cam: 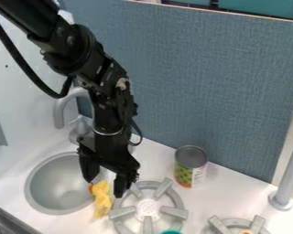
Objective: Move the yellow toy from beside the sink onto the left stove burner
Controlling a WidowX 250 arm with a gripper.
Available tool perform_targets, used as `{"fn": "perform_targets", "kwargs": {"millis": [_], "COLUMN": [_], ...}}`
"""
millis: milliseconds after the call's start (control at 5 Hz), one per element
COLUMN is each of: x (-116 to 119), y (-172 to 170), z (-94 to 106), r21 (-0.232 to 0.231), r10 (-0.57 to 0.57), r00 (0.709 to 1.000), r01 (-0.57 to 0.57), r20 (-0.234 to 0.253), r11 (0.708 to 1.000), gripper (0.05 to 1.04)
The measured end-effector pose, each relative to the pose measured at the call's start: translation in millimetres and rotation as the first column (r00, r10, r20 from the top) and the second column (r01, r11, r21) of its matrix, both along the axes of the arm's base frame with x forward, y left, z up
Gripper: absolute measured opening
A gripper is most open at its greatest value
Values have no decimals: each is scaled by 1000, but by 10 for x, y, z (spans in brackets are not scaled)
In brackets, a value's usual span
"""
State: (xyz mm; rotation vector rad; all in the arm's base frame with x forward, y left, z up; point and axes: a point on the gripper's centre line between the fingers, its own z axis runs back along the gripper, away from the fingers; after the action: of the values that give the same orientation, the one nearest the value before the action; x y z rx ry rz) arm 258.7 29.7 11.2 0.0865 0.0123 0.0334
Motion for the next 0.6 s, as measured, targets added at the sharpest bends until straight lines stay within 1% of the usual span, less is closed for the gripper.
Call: {"fn": "perform_targets", "kwargs": {"millis": [200, 400, 600], "x": [-33, 84, 168], "y": [-2, 156, 438], "z": [-63, -238, -375], "r21": [-2, -7, 3], "r10": [1, 61, 132], "r00": [1000, 998, 991], "r01": [-1, -61, -132], "r20": [-23, -3, 23], "r11": [1000, 998, 991], "gripper": [1002, 1003, 1003]}}
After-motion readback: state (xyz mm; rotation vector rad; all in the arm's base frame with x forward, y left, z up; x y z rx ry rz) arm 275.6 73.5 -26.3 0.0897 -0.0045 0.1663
